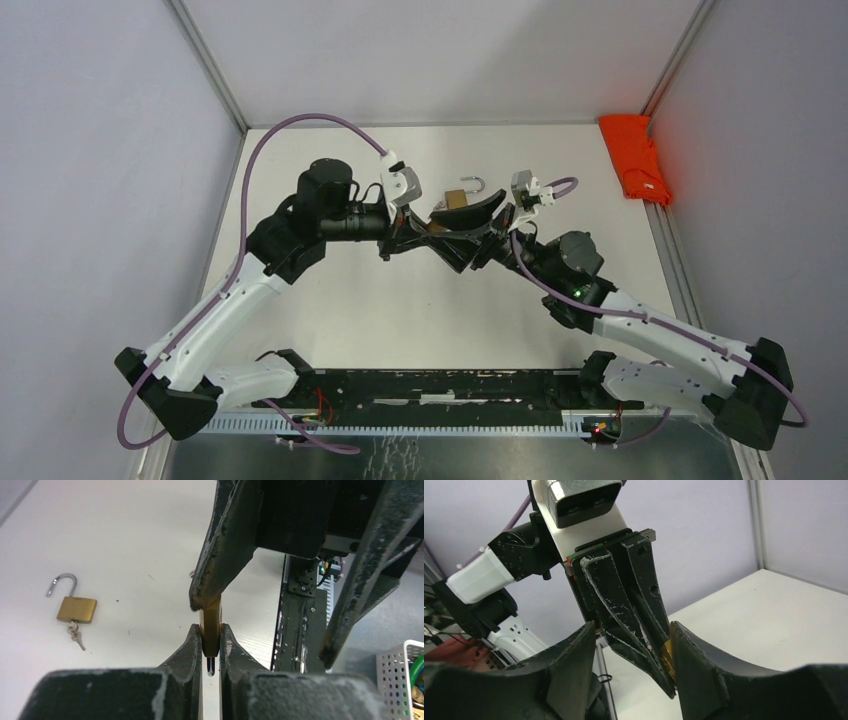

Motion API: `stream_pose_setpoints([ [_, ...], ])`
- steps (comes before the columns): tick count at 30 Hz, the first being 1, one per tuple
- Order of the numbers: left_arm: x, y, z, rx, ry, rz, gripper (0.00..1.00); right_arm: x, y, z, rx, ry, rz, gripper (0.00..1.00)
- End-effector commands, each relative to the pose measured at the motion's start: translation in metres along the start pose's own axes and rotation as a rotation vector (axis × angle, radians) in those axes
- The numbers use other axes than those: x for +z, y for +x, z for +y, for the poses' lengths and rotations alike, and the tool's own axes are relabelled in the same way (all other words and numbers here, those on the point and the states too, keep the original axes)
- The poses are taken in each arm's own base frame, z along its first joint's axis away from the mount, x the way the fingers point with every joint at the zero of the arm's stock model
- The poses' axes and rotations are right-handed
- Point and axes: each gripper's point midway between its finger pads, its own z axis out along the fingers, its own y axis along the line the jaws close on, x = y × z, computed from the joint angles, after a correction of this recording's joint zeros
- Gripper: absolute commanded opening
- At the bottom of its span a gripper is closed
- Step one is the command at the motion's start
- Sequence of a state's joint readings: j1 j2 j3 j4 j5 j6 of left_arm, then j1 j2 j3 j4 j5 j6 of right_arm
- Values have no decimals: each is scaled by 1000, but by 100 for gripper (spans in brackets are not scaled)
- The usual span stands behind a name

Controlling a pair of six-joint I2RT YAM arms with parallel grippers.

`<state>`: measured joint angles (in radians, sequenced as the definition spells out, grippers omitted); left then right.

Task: Unlock with the key
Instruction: Unlock the lock.

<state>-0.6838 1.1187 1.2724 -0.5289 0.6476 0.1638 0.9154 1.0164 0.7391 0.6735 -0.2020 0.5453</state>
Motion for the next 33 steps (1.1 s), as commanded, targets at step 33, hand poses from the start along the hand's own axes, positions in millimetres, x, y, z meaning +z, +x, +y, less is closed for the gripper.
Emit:
stream_pose_setpoints([
  [33, 1, 37, -28, 9, 268, 244, 3, -57, -63, -43, -502, 363, 329, 38],
])
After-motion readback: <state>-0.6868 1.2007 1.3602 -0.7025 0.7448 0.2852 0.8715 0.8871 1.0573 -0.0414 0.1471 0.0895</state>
